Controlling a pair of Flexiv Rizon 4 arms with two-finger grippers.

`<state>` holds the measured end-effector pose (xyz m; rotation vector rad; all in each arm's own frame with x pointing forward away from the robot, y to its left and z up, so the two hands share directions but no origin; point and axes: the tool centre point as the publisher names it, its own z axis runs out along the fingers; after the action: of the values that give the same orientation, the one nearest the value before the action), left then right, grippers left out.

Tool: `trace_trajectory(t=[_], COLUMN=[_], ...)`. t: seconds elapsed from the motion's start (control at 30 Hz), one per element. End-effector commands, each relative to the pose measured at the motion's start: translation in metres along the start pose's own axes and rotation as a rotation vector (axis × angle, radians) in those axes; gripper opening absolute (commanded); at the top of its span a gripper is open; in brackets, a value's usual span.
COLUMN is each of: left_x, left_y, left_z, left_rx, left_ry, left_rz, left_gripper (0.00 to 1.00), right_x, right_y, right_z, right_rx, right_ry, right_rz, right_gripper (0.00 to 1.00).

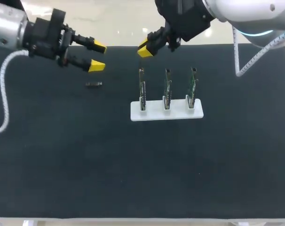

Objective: Pick up the optical module with the left hand, and insert it into the network port with the right hand.

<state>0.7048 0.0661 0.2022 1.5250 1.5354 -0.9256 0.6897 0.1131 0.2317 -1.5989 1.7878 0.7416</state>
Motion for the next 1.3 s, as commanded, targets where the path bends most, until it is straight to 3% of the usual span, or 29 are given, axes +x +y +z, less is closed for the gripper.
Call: trace_trajectory(t=[0.03,0.17,0.53,1.03,1.3], left_x=[-0.001,0.001,0.000,0.000,0.000], left_y=[0.005,0.005,0.003,0.003,0.003], left_z=[-0.009,-0.018,-0.022,-0.022,-0.022], left_rx=[0.021,0.043,0.070,0.070,0.070], left_ry=[0.110,0.138,0.109,0.109,0.109], left_rz=[-0.002,-0.004,0.004,0.004,0.004], left_gripper=[1.00,1.00,1.00,1.00,1.00], right_x=[0.000,0.001,0.005,0.053,0.064], right_y=[-0.003,-0.005,-0.011,-0.040,-0.046], right_z=[0.000,0.000,-0.004,-0.034,-0.038], right_rx=[-0.005,-0.008,-0.026,-0.129,-0.155], right_ry=[0.005,0.007,0.019,0.072,0.081], right_rz=[-0.001,-0.005,-0.009,-0.068,-0.091], right_gripper=[0.00,0.00,0.00,0.00,0.00])
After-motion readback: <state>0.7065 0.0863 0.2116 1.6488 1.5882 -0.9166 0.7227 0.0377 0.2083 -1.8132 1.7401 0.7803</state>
